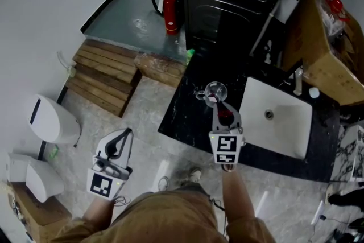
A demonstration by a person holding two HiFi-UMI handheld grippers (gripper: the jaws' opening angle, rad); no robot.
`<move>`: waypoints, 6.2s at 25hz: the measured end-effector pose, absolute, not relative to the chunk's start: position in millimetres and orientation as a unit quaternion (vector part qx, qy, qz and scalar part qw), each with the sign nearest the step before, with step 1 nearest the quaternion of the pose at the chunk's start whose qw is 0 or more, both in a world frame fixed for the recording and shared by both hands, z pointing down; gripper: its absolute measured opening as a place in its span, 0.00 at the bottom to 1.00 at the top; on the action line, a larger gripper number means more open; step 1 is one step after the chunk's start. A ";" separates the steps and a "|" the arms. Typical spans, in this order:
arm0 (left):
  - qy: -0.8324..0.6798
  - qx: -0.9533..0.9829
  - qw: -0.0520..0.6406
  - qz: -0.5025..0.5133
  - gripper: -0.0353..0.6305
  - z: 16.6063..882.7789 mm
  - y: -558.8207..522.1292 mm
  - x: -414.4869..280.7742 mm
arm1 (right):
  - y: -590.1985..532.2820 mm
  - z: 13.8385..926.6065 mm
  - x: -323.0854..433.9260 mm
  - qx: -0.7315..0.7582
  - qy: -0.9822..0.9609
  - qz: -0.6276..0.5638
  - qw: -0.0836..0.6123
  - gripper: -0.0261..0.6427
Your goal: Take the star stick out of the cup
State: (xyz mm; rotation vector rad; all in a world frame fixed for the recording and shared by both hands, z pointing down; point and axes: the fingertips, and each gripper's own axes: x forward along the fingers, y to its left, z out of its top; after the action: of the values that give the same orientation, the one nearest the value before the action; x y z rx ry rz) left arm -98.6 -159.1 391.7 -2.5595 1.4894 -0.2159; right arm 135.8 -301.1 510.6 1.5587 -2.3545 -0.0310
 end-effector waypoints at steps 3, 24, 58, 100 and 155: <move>0.501 -0.858 0.087 -0.073 0.05 391.0 -158.9 -98.9 | -301.0 508.3 135.8 0.542 -0.825 -0.013 0.157 0.06; 0.492 -0.863 0.093 -0.060 0.05 387.1 -154.8 -96.0 | -293.6 499.8 139.0 0.546 -0.823 -0.014 0.154 0.06; 0.477 -0.873 0.098 -0.035 0.05 383.2 -122.4 -100.4 | -251.8 449.8 147.9 0.577 -0.806 -0.046 0.125 0.06; 0.450 -0.887 0.102 -0.014 0.05 378.8 -99.0 -80.3 | -186.7 392.7 147.6 0.576 -0.810 -0.075 0.081 0.06; 0.431 -0.895 0.112 0.020 0.05 365.9 -99.5 -78.0 | -110.7 301.6 144.5 0.574 -0.812 -0.101 -0.023 0.06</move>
State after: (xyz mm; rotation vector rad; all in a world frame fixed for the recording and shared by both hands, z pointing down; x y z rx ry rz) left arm -78.0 -99.5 365.9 -2.6272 1.2651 0.0587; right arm 144.5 -110.7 301.6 1.8294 -2.5901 -0.3222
